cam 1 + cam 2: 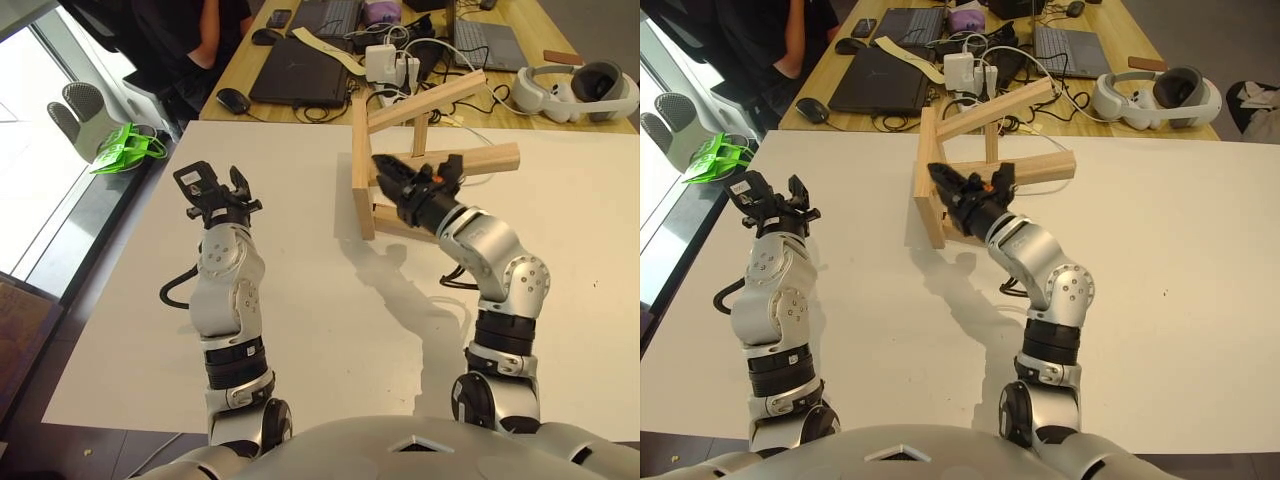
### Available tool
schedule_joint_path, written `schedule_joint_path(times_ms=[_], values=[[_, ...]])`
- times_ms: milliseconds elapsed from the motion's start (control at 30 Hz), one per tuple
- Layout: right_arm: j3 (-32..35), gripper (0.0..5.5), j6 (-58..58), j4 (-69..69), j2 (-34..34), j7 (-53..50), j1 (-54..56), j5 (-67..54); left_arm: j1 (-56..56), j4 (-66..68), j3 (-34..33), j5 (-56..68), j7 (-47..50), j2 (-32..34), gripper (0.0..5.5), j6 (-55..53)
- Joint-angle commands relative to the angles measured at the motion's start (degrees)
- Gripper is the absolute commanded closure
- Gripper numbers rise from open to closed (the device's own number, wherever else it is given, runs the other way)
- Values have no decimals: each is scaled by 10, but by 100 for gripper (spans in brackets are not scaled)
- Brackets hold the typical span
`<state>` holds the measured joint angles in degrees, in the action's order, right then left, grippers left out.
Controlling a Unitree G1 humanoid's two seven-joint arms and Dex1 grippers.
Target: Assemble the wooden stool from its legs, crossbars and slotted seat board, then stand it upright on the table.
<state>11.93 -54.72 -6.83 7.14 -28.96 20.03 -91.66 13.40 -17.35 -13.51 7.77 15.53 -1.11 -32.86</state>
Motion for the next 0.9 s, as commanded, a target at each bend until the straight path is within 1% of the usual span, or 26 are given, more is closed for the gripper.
schedule_joint_path(times_ms=[33, 100, 167, 200, 267, 333, 400, 433, 467, 567, 633, 733, 800, 900], values=[[-37, 323, -78, -33, -100, 46, 12, -48, -11, -14, -6, -6, 5, -1, 312, -1], [-43, 323, -108, -75, -173, 128, 47, -24, -15, -18, -6, -8, 7, -5, 312, 1], [-52, 323, -113, -108, -251, 227, 87, 44, -19, -24, -8, -10, 11, -8, 312, 2], [-63, 323, -97, -122, -298, 287, 108, 100, -21, -26, -8, -10, 11, -9, 312, 2], [-90, 323, -44, -124, -372, 392, 148, 213, -27, -30, -10, -11, 14, -13, 312, 4], [-121, 323, 13, -108, -422, 469, 178, 315, -32, -34, -12, -12, 17, -17, 312, 7], [-161, 323, 75, -108, -482, 573, 176, 410, -32, -35, -11, -12, 19, -19, 312, 8], [-173, 323, 106, -110, -506, 624, 169, 443, -32, -35, -12, -11, 20, -19, 312, 9], [-187, 323, 142, -109, -539, 697, 156, 474, -33, -37, -13, -11, 20, -20, 312, 9], [-211, 323, 218, -97, -612, 865, 124, 535, -35, -38, -14, -10, 22, -20, 312, 11], [-224, 323, 260, -67, -635, 924, 121, 581, -35, -38, -14, -10, 22, -21, 312, 11], [-242, 323, 328, -4, -642, 966, 130, 662, -34, -38, -13, -10, 22, -21, 312, 11], [-250, 323, 366, 44, -633, 983, 143, 704, -34, -38, -13, -11, 22, -21, 312, 11], [-258, 323, 406, 115, -601, 979, 174, 754, -34, -37, -12, -11, 23, -21, 312, 12]])
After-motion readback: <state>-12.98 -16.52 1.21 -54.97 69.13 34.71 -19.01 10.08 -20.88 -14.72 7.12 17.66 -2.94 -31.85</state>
